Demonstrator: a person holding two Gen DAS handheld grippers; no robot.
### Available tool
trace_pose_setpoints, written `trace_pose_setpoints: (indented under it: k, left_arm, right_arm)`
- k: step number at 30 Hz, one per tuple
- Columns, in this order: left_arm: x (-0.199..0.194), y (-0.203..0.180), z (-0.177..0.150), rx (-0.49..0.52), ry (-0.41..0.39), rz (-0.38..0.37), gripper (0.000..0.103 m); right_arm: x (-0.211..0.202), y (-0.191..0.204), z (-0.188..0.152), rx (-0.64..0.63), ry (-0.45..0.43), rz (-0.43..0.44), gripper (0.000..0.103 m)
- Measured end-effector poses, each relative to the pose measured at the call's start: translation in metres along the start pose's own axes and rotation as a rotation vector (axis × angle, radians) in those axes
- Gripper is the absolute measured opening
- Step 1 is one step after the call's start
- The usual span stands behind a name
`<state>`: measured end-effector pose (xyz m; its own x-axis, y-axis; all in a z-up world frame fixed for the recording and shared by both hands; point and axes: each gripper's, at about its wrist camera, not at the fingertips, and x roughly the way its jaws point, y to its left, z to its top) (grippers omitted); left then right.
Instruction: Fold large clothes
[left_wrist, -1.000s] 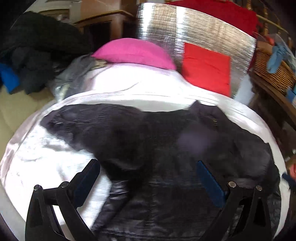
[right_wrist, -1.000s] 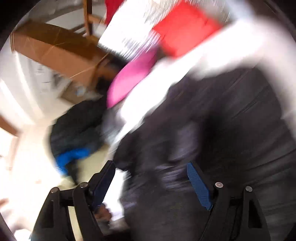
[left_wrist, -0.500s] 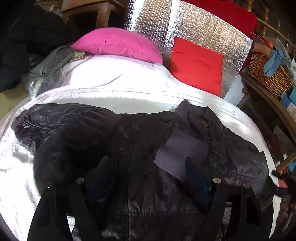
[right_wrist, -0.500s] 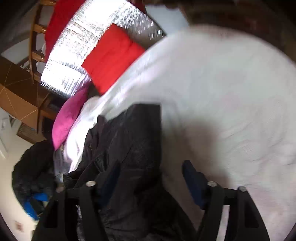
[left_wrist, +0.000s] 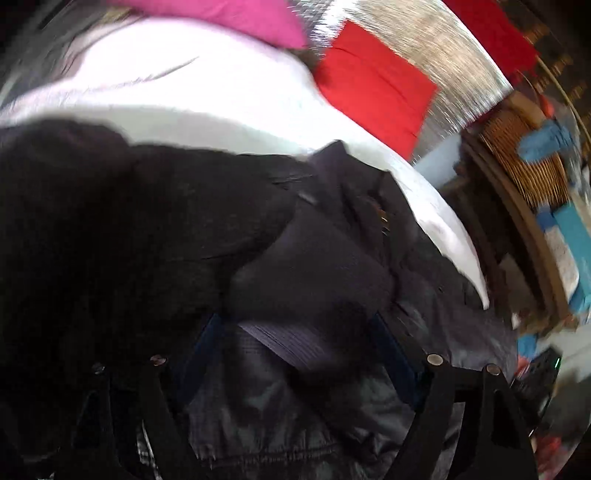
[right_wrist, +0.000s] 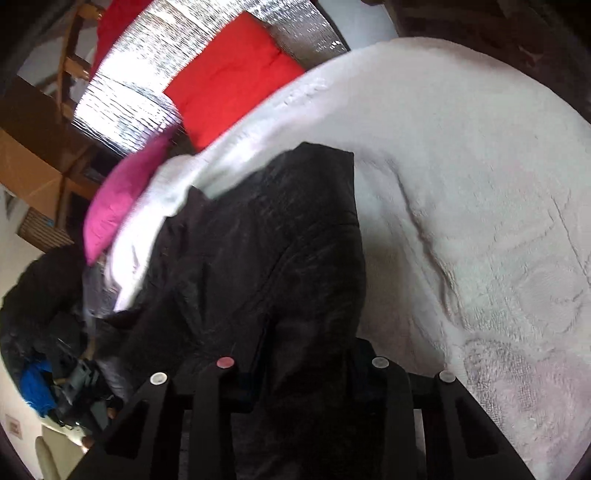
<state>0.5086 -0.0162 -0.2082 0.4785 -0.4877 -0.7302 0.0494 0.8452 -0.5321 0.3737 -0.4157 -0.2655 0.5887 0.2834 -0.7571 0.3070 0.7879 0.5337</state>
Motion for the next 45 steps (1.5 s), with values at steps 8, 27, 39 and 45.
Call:
trace_pose_setpoints:
  k: [8, 27, 39, 45]
  left_arm:
    - [0.015, -0.005, 0.003, 0.023, -0.001, 0.002, 0.044]
    - [-0.099, 0.012, -0.012, 0.118, -0.101, 0.080, 0.022]
    - [-0.074, 0.033, -0.015, 0.079, 0.006, 0.187, 0.052]
    - [-0.076, 0.025, -0.017, 0.073, -0.030, 0.164, 0.050]
  right_arm:
    - [0.005, 0.002, -0.003, -0.003, -0.003, -0.019, 0.036]
    - [-0.006, 0.002, -0.008, 0.006, -0.066, -0.052, 0.036]
    - [-0.022, 0.007, -0.004, -0.045, -0.128, -0.143, 0.035]
    - [-0.043, 0.001, 0.002, 0.042, -0.121, -0.026, 0.037]
